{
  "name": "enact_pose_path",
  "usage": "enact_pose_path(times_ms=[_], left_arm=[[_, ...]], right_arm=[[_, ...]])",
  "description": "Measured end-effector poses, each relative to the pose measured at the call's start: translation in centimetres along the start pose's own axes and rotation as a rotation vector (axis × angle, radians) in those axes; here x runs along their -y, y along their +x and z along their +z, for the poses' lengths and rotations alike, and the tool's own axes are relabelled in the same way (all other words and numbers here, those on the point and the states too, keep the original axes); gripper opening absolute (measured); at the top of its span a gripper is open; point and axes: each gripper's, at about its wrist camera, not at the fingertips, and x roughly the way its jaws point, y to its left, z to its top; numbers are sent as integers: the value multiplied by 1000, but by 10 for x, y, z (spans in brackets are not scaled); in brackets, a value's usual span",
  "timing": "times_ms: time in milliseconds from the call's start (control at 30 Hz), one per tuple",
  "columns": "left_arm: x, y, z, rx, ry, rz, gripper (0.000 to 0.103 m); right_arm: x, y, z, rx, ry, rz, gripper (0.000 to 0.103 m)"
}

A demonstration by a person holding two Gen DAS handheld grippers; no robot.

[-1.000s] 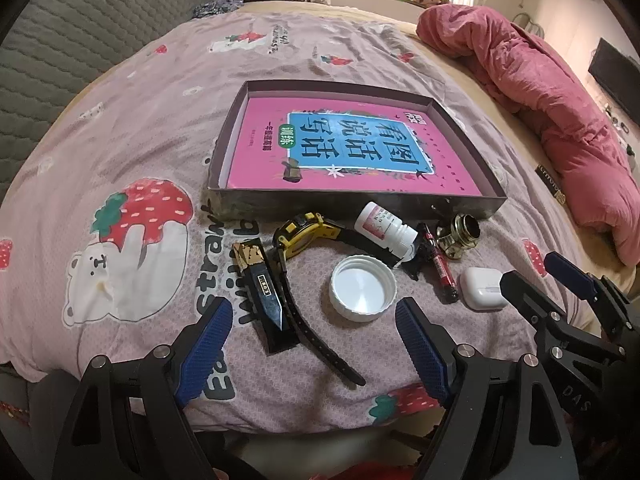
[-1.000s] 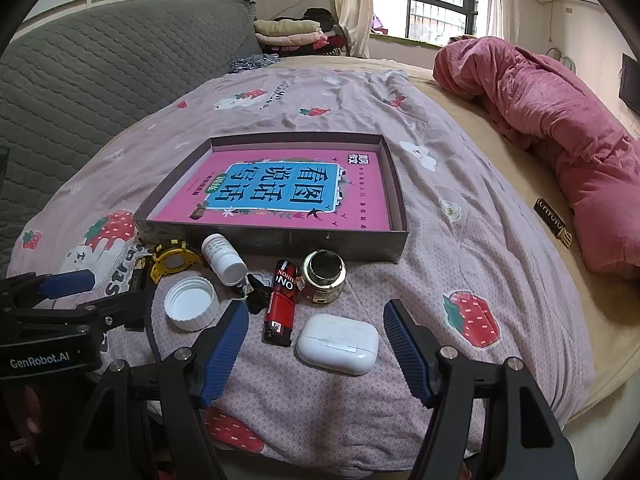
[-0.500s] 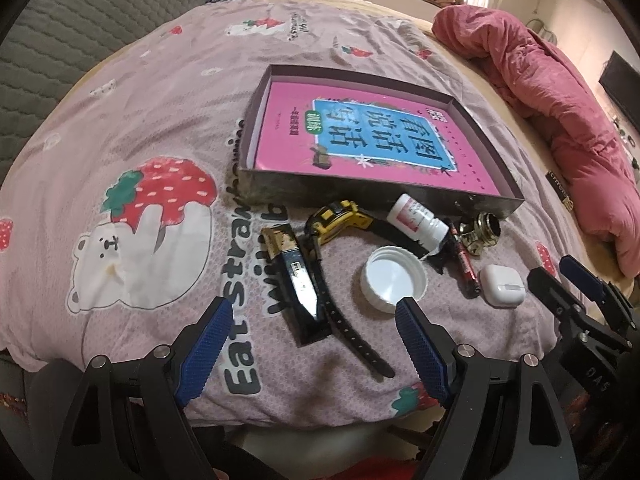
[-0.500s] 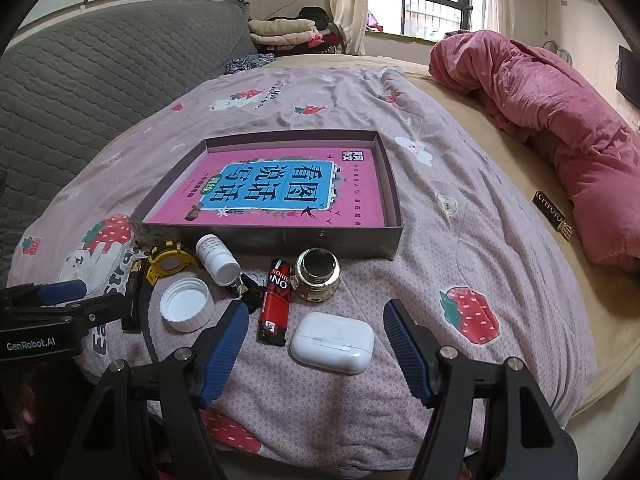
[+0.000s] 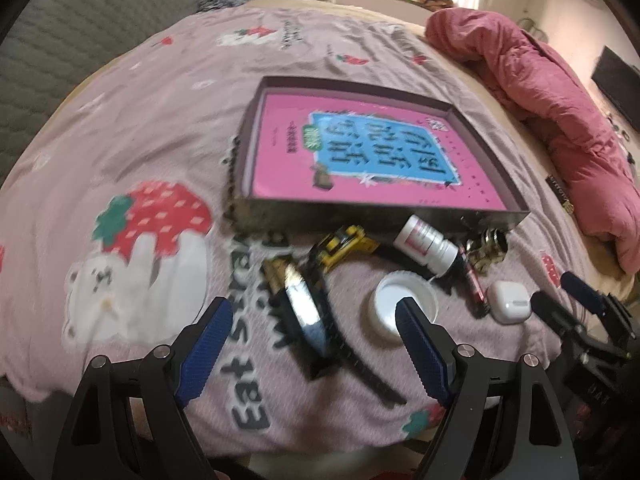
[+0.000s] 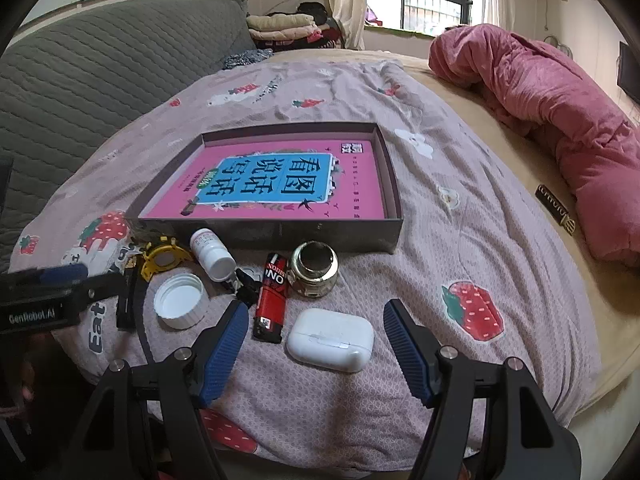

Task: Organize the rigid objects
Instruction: 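Move the left tool to the yellow watch while the right tool approaches the white earbud case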

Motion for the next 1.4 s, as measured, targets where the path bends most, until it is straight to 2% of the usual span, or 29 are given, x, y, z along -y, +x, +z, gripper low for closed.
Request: enact_pose_path(times_ms=[133, 367, 767, 800, 900, 1200, 1400], left_arm=[[6, 11, 10, -8, 46, -3, 85], [-6, 32, 25, -50, 18, 3, 84], [2, 56, 44, -134, 93, 6, 84], [2, 57, 44, -138, 97, 13, 81], [5, 60, 45, -158, 114, -4, 51], [21, 68, 49, -187, 183, -20, 50], [31, 75, 49, -195, 233, -6, 41]], right_arm=[[1, 2, 0, -5, 3, -3, 69], [2, 9, -1, -26, 2, -1, 69], [12, 16, -2, -37, 32, -21, 69], [13, 16, -2, -38, 35, -22, 69], [16, 16, -2, -39, 45, -25, 69], [18, 15, -1, -31, 45, -28, 69], [24, 18, -1, -48, 61, -14, 69]])
